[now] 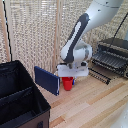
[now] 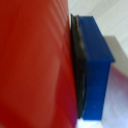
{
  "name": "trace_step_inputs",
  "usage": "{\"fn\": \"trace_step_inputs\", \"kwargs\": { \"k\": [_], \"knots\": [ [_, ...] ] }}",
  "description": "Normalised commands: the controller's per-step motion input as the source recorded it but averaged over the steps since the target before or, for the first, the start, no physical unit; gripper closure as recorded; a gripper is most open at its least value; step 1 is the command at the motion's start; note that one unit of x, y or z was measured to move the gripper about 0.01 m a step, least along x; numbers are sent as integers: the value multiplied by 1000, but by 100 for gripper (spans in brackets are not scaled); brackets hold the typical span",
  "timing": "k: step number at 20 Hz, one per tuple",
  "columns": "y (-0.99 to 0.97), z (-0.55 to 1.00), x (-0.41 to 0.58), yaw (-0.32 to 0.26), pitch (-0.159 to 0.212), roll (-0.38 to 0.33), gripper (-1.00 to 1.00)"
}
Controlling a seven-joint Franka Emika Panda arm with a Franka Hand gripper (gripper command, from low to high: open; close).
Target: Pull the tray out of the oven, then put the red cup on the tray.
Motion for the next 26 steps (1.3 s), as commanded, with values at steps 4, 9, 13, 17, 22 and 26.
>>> {"fn": "trace_step_inputs", "kwargs": {
  "k": [4, 9, 13, 17, 22, 26],
  "knots": [
    [-290, 804, 549, -144, 97, 23, 100],
    [-301, 830, 593, -141, 89, 1, 100],
    [-301, 839, 636, -131, 73, 0, 100],
    [-411, 798, 549, -128, 68, 13, 100],
    [-735, 659, 272, -108, 75, 11, 100],
    [-954, 604, 84, -77, 109, 0, 100]
  ]
}}
